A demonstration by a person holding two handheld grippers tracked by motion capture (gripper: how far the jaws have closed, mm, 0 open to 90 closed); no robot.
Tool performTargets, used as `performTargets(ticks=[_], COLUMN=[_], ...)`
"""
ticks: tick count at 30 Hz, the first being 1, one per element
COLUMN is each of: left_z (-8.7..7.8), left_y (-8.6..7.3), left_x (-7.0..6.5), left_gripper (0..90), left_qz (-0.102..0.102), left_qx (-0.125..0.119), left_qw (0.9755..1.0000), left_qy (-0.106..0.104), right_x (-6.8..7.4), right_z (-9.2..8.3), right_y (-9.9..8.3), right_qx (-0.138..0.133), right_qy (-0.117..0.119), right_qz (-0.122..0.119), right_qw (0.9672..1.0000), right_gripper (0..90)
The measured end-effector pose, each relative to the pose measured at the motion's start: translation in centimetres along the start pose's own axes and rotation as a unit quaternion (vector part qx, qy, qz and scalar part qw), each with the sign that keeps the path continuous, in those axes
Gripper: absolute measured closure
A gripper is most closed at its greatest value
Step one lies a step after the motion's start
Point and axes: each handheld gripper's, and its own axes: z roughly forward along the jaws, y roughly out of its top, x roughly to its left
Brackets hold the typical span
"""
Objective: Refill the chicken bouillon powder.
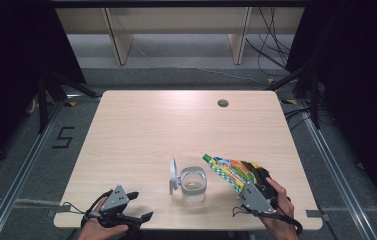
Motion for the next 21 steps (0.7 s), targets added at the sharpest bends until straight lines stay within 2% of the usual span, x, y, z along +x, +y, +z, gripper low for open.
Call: performTargets(ticks=[1, 2, 3, 4, 5, 6, 7, 9, 10, 11, 12, 13, 14, 15, 17, 18, 19, 20, 21], left_z=[0.0, 0.0, 0.1, 0.1, 0.0, 0.0, 0.1, 0.0, 0.1, -0.1, 0.0, -0.2, -0.1, -0.1, -0.2, 0.1, 0.1, 0.1, 0.1], left_y=[0.0, 0.0, 0.0, 0.0, 0.0, 0.0, -0.1, 0.0, -0.1, 0.0, 0.0, 0.0, 0.1, 0.1, 0.1, 0.0, 0.0, -0.1, -0.1], left_x=[0.0, 0.0, -0.1, -0.1, 0.2, 0.2, 0.0, 0.2, 0.0, 0.2, 0.0, 0.2, 0.4, 0.4, 0.5, 0.1, 0.1, 0.1, 0.1], left_gripper=[15.9, 15.9, 15.9, 15.8, 15.8, 15.6, 15.5, 15.4, 15.3, 15.3, 15.3, 15.3, 15.3, 15.3, 15.3, 15.3, 15.3, 15.3, 15.3], left_qz=[0.001, 0.001, -0.005, -0.005, 0.009, 0.008, -0.010, 0.004, -0.014, -0.001, -0.019, -0.006, 0.007, 0.005, 0.012, -0.015, -0.015, -0.014, -0.014], left_qx=[0.001, 0.003, -0.004, -0.004, 0.005, 0.004, 0.001, -0.001, -0.013, -0.007, -0.015, -0.006, -0.009, -0.008, -0.001, -0.013, -0.012, -0.016, -0.016], left_qw=[1.0000, 1.0000, 1.0000, 1.0000, 0.9999, 0.9999, 0.9999, 1.0000, 0.9998, 0.9999, 0.9997, 0.9999, 0.9999, 0.9999, 0.9998, 0.9997, 0.9998, 0.9997, 0.9997], left_qy=[0.001, 0.001, 0.000, 0.000, 0.005, 0.006, 0.007, 0.005, 0.008, 0.008, 0.007, 0.012, 0.011, 0.010, 0.014, 0.010, 0.010, 0.009, 0.009], right_x=[0.0, 0.4, 0.5, 0.5, 0.6, 0.7, 1.0, 1.5, 1.7, 1.7, 1.8, 1.9, 2.0, 2.0, 2.2, 1.6, 2.0, 2.4, 2.2], right_z=[-0.1, -0.3, -0.4, -0.4, -0.5, -0.6, -0.7, -0.8, -0.8, -0.7, -0.7, -0.7, -0.8, -0.7, -0.7, -0.6, -0.7, -0.7, -0.7], right_y=[0.1, 0.4, 0.5, 0.5, 0.6, 0.8, 0.9, 1.2, 1.3, 1.3, 1.3, 1.4, 1.5, 1.5, 1.5, 2.1, 1.9, 1.7, 1.8], right_qx=[0.000, 0.008, 0.018, 0.018, 0.017, 0.011, 0.015, 0.027, 0.030, 0.026, 0.026, 0.031, 0.038, 0.035, 0.044, 0.030, 0.040, 0.046, 0.047], right_qy=[0.000, -0.013, -0.013, -0.013, -0.014, -0.009, -0.012, -0.024, -0.022, -0.025, -0.022, -0.029, -0.031, -0.037, -0.037, -0.042, -0.045, -0.049, -0.048], right_qz=[-0.012, -0.036, -0.049, -0.049, -0.057, -0.068, -0.064, -0.104, -0.110, -0.121, -0.116, -0.130, -0.141, -0.161, -0.164, -0.247, -0.230, -0.200, -0.232], right_qw=[0.9999, 0.9992, 0.9985, 0.9985, 0.9981, 0.9976, 0.9978, 0.9939, 0.9932, 0.9920, 0.9926, 0.9906, 0.9888, 0.9857, 0.9848, 0.9676, 0.9713, 0.9774, 0.9702], right_gripper=[53.3, 53.3, 53.3, 53.3, 53.3, 53.3, 53.3, 53.3, 53.3, 53.3, 53.3, 53.3, 53.3, 53.3, 53.3, 53.3, 53.4, 53.4, 53.3])
